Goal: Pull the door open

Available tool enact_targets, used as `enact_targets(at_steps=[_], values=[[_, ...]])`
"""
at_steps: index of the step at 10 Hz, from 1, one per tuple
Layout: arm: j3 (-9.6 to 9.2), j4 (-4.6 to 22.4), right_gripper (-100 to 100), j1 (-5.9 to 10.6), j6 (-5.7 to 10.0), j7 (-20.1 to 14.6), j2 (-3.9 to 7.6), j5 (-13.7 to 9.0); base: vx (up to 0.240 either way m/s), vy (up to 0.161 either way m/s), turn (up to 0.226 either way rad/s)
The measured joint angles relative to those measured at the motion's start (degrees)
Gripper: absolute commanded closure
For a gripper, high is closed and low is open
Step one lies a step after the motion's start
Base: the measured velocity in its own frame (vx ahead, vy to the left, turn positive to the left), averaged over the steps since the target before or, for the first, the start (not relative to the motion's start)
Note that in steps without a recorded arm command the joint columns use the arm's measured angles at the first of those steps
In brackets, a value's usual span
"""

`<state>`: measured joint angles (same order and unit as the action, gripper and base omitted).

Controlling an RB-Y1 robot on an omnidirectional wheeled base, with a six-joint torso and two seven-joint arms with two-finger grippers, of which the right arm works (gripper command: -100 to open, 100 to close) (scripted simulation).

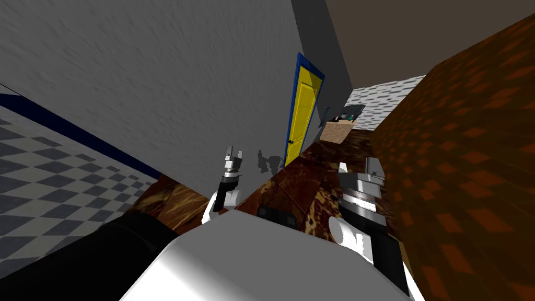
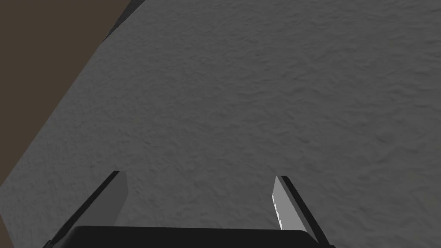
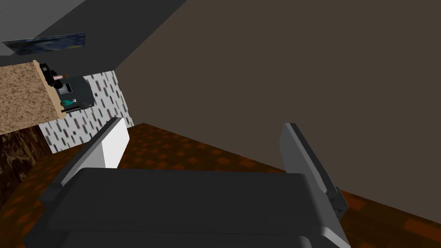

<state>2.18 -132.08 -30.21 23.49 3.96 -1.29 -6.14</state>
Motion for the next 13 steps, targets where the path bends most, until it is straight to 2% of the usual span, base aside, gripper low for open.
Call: enact_targets(at_steps=[3,7,11,13], values=[[0.52,2.7,-100,0.90,0.92,1.7,1.24,1.4,0.111,-0.060,0.087],[1.36,7.8,-100,2.80,2.49,5.1,2.87,4.2,0.129,-0.084,0.097],[1.99,11.6,-100,3.96,3.84,7.5,3.79,6.1,0.092,-0.046,0.073],[2.51,14.3,-100,5.08,4.77,9.0,4.36,7.4,0.115,-0.093,0.102]])
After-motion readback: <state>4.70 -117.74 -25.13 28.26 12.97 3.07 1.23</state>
